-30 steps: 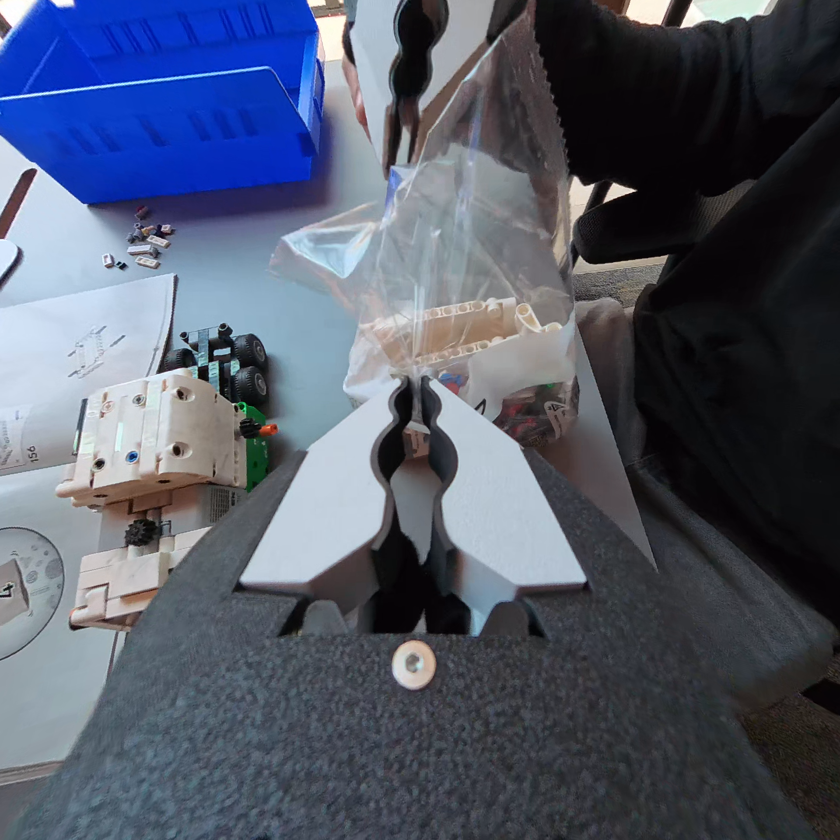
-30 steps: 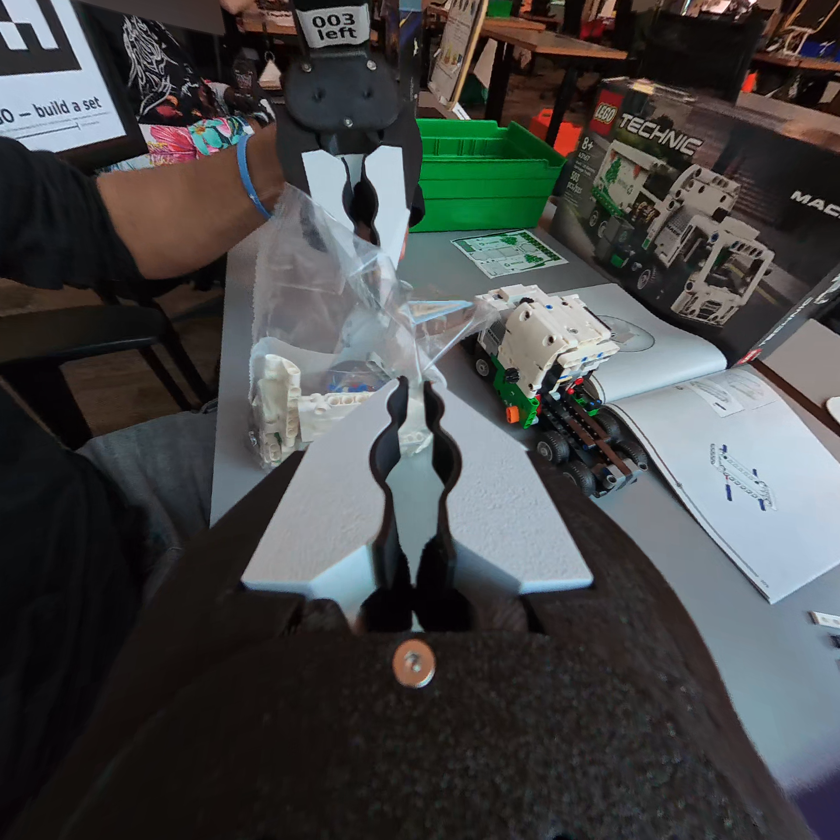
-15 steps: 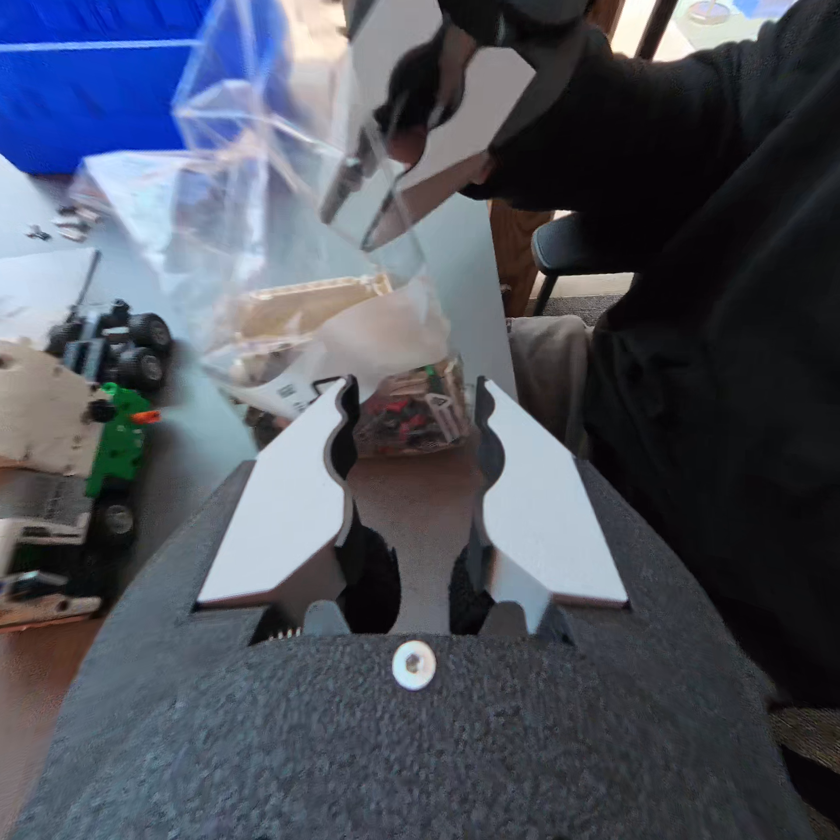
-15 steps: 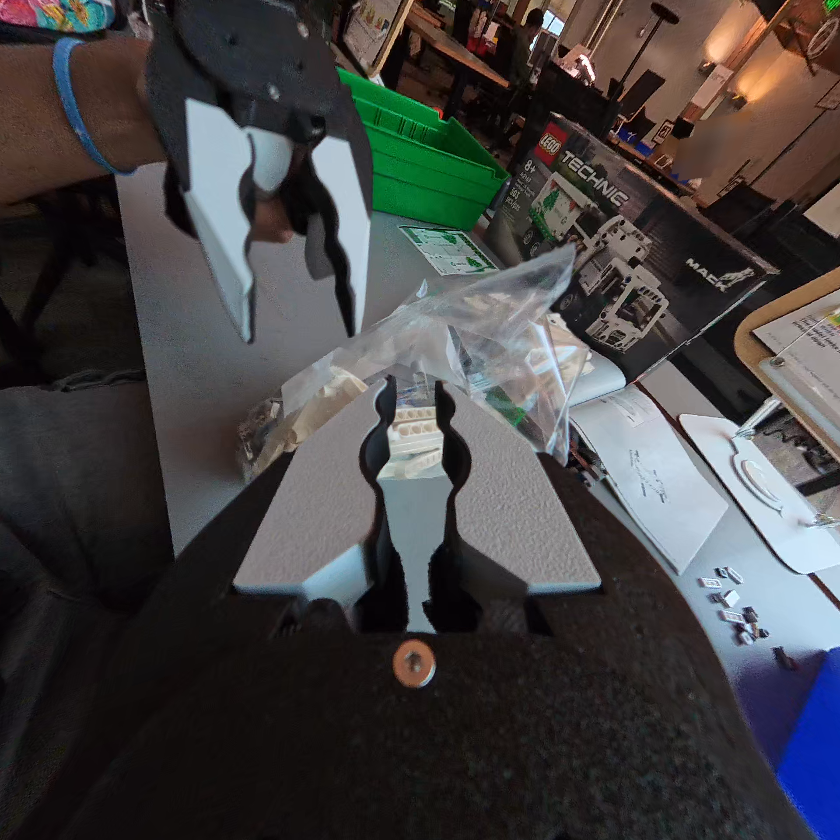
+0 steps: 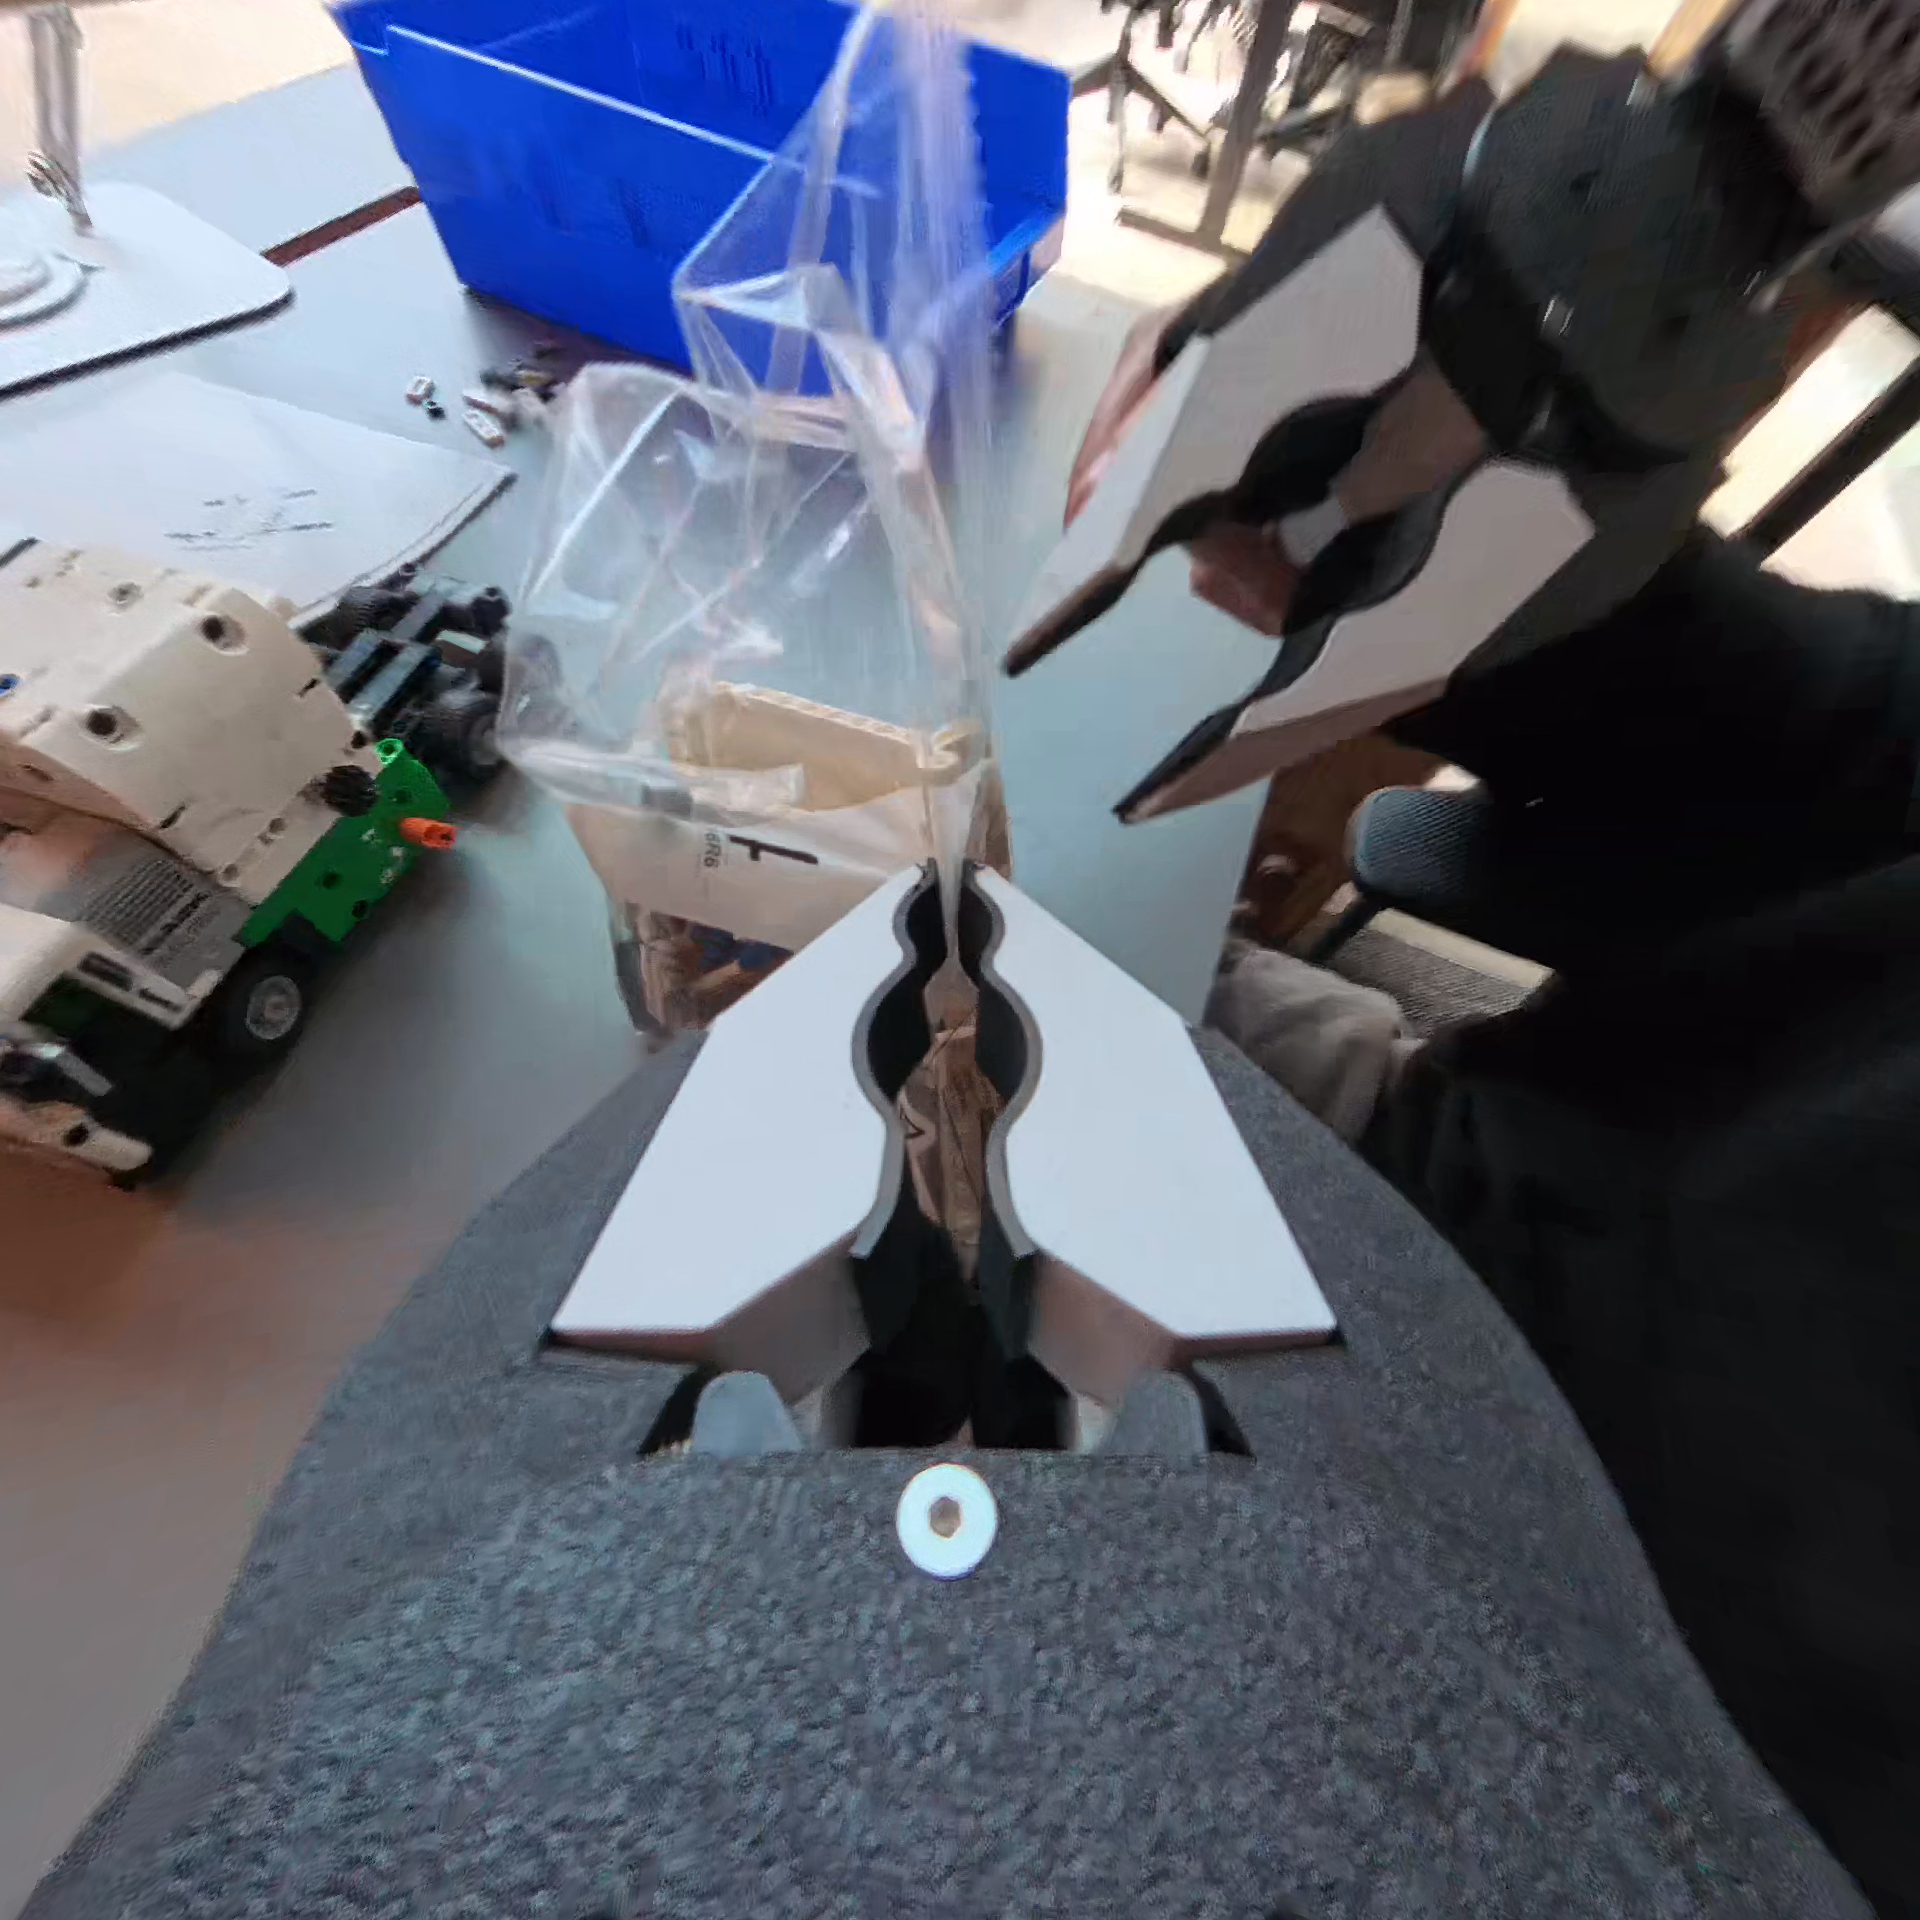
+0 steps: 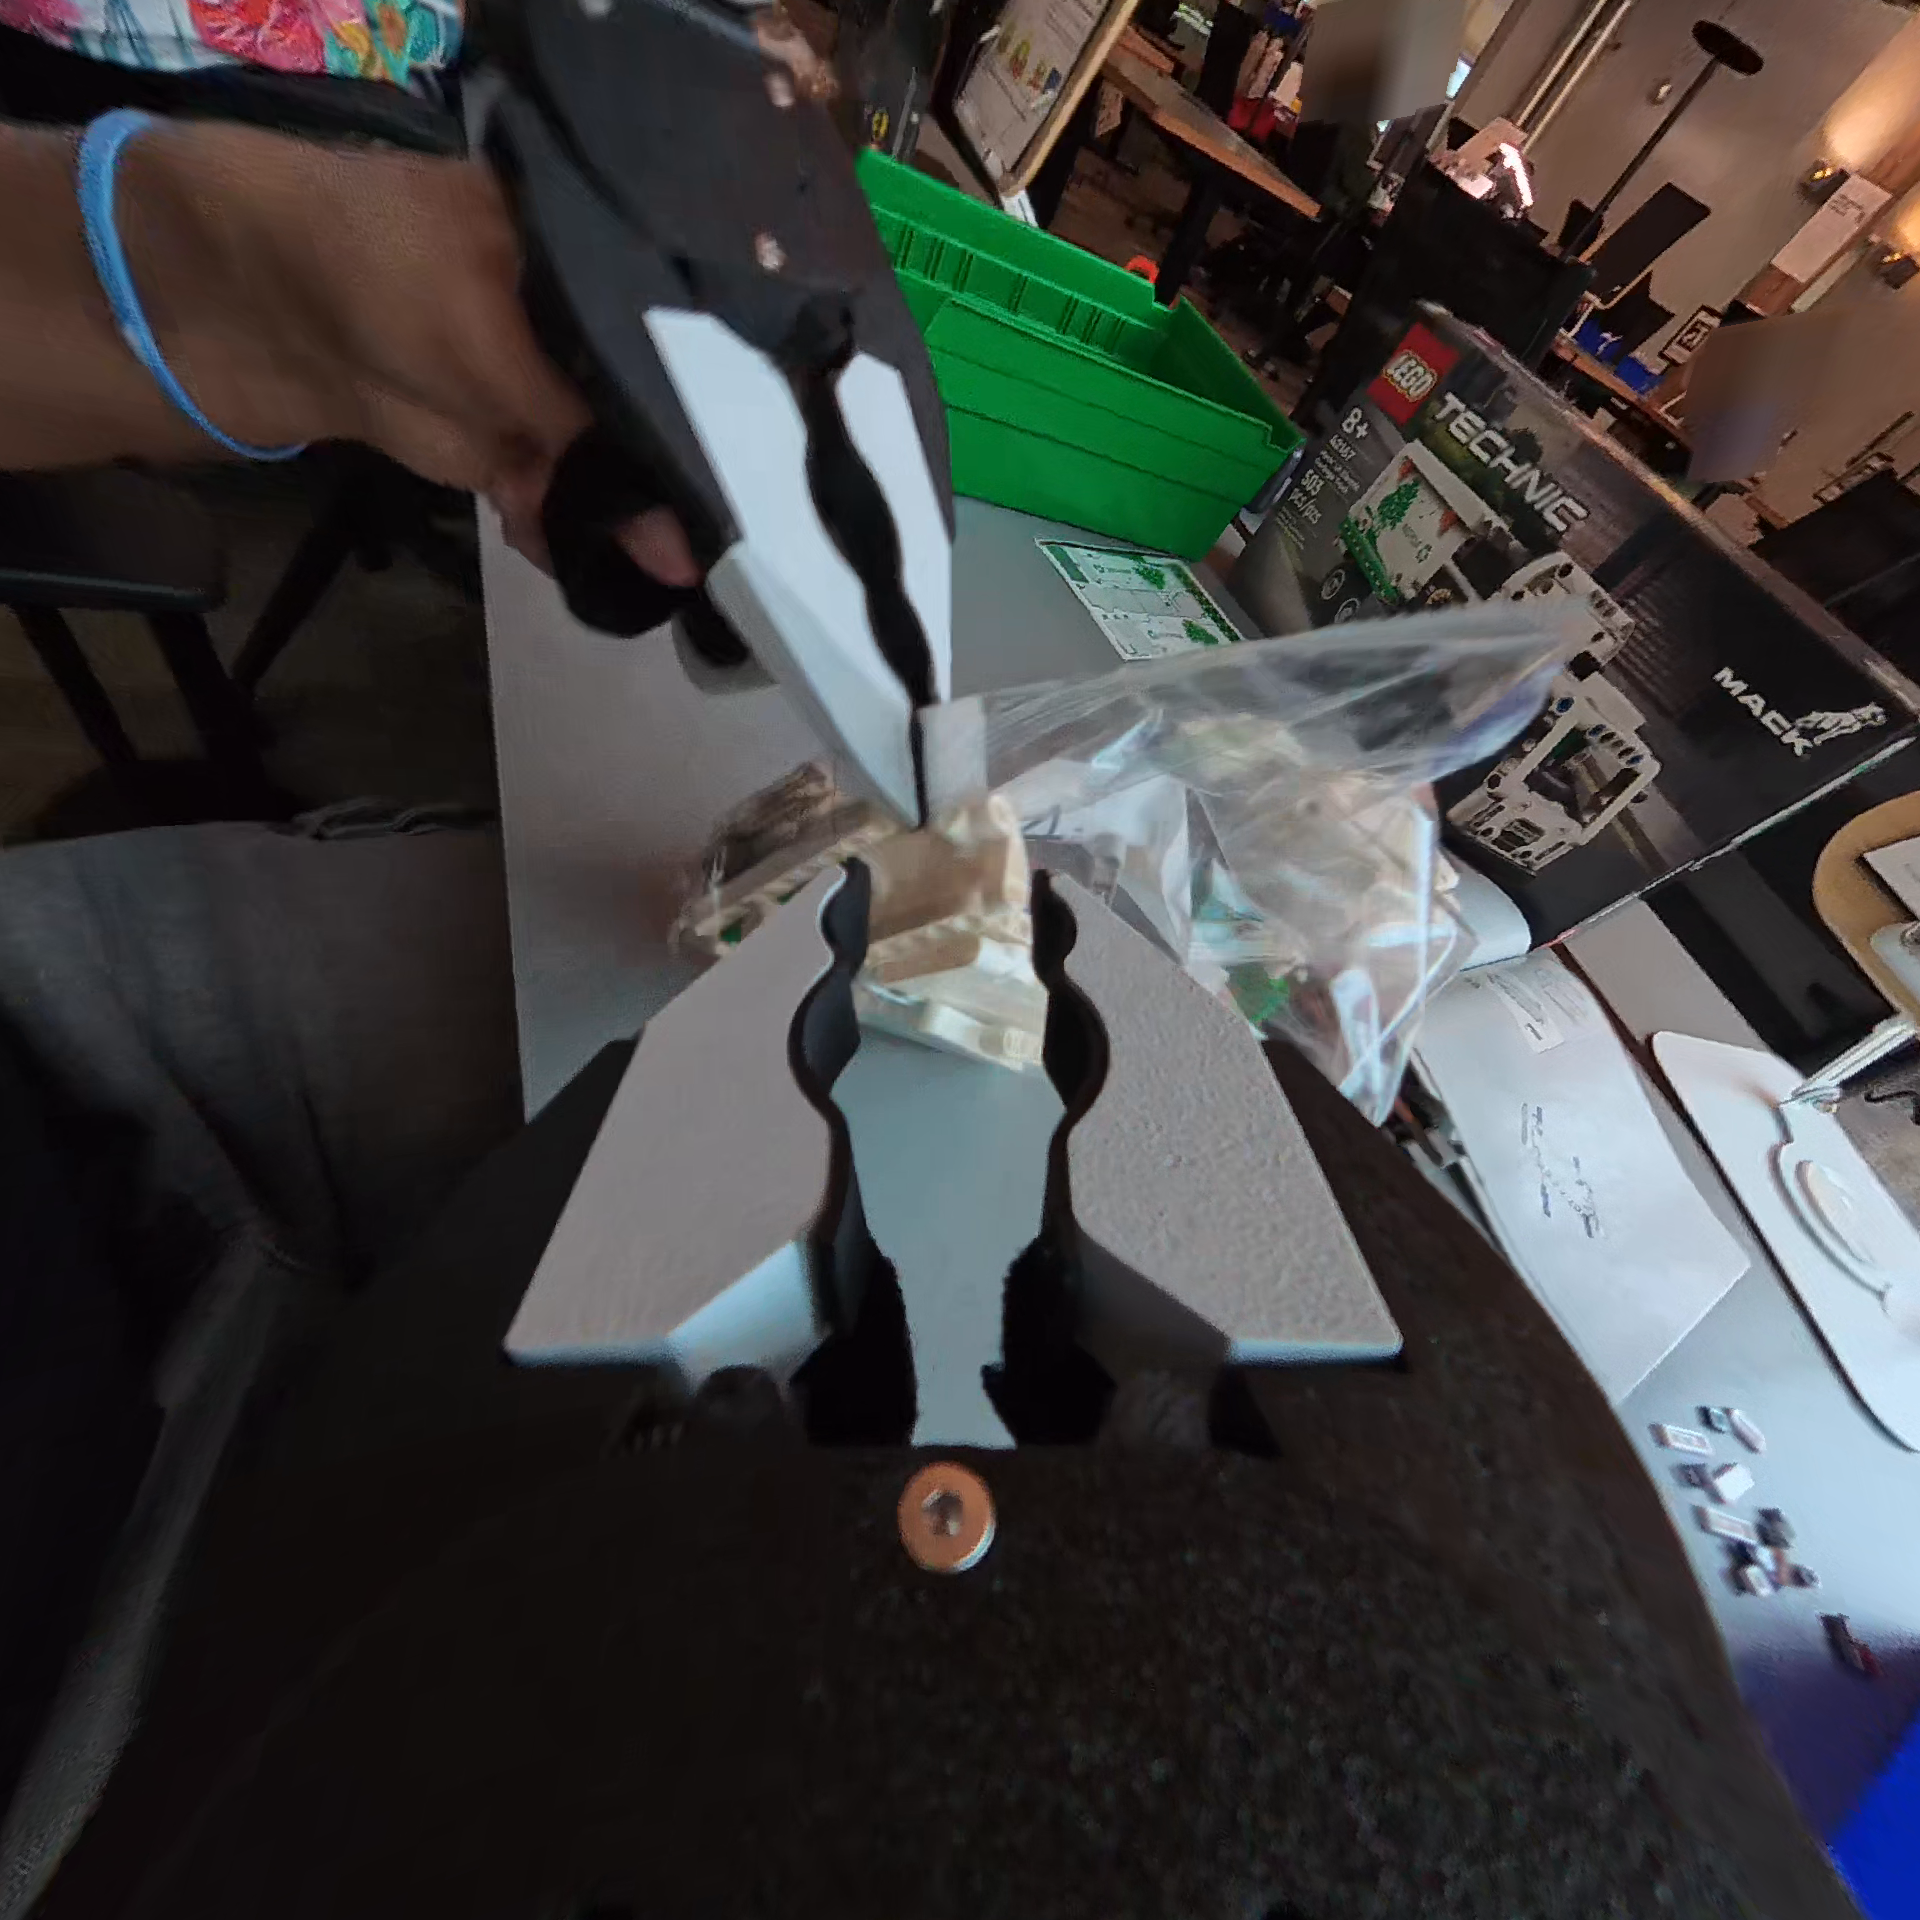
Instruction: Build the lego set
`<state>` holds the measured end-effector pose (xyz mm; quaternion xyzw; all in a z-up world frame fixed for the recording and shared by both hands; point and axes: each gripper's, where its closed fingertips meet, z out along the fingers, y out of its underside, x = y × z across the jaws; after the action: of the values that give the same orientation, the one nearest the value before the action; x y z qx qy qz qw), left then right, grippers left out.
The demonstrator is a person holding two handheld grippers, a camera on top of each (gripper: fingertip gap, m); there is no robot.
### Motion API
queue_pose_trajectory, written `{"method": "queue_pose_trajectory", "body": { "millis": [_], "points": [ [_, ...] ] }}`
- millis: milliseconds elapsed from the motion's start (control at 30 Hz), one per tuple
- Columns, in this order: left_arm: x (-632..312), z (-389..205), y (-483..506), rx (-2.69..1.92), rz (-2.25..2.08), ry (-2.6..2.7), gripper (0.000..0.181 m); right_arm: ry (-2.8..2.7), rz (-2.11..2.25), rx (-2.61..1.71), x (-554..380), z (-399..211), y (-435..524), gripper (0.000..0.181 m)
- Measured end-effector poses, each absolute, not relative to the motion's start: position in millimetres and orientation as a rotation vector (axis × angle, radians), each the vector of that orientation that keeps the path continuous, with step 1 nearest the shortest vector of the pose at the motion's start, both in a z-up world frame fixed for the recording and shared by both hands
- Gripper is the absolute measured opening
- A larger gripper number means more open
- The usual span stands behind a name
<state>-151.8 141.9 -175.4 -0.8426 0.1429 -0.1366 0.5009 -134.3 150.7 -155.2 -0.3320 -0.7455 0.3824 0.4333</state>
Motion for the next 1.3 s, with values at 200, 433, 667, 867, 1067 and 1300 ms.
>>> {"method": "queue_pose_trajectory", "body": {
  "millis": [200,433,667,867,1067,1300],
  "points": [
    [-129,-128,136,-2.022,-0.778,0.272,0.0,-1.753,0.807,-0.714,-131,-131,140,0.034],
    [-123,-132,146,-2.002,-0.917,0.266,0.0,-1.842,0.933,-0.768,-127,-145,140,0.018],
    [-123,-132,147,-1.985,-1.04,0.325,0.0,-1.903,1.107,-0.836,-120,-146,143,0.036],
    [-116,-133,153,-1.957,-1.101,0.359,0.0,-1.861,1.031,-0.885,-128,-144,157,0.042],
    [-112,-142,157,-1.974,-1.115,0.395,0.0,-1.904,0.993,-0.871,-135,-154,154,0.033],
    [-119,-146,160,-1.974,-1.077,0.39,0.0,-1.883,1.009,-0.799,-143,-158,158,0.008]
  ]
}}
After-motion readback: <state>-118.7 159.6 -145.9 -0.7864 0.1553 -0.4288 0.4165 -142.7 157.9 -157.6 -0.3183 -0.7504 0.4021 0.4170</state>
